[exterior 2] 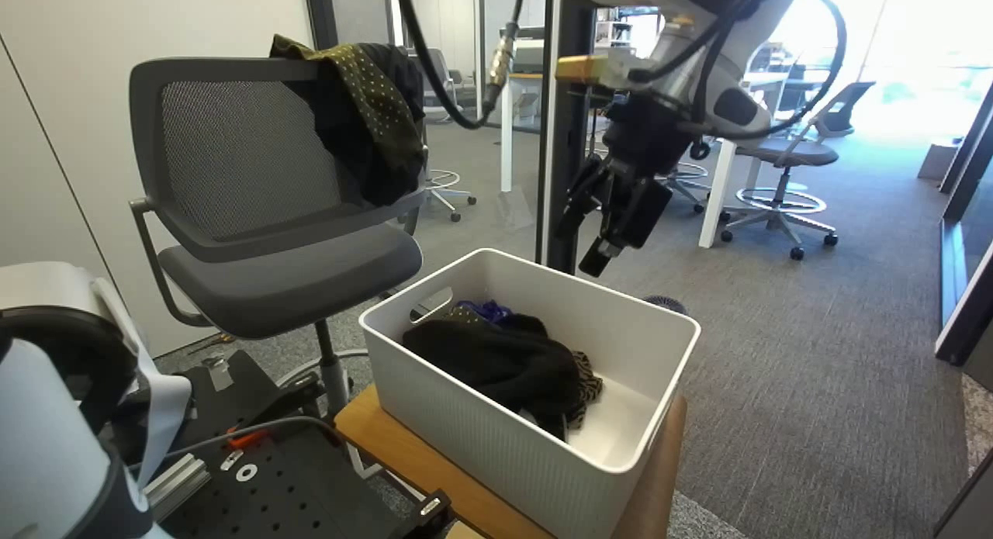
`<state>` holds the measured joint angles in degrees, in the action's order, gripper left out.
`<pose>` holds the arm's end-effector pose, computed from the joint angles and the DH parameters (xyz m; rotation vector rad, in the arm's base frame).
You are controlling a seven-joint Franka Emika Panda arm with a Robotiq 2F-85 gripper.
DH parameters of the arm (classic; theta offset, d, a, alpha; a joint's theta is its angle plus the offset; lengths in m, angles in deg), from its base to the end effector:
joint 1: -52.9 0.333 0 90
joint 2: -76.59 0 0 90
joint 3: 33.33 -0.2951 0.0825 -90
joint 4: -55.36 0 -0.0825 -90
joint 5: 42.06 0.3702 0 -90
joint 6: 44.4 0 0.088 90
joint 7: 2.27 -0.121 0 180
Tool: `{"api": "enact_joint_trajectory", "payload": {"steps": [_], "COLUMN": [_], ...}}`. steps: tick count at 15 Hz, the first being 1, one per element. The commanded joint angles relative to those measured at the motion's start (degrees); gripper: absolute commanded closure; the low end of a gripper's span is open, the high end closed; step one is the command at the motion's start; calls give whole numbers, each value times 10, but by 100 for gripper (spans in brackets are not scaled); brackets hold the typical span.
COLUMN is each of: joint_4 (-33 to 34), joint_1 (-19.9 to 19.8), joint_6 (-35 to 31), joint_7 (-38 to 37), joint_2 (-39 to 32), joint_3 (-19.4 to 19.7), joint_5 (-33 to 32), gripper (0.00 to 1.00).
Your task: Pick up the black cloth from the headrest of the chair and put it in the box
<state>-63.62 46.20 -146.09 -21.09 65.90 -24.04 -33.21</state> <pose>0.4803 -0.1215 0.2884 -2.7846 0.9866 0.7336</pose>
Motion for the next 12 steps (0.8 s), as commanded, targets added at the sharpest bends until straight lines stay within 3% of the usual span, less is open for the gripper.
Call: {"api": "enact_joint_trajectory", "payload": {"steps": [1, 5, 12], "joint_4": [-100, -177, -269], "joint_1": [22, 18, 20], "joint_6": [-25, -32, -19], "joint_7": [-39, -38, 59], "joint_2": [146, 276, 499], "joint_3": [-9, -40, -72], "joint_5": [-95, -154, -158], "gripper": [0, 0, 0]}}
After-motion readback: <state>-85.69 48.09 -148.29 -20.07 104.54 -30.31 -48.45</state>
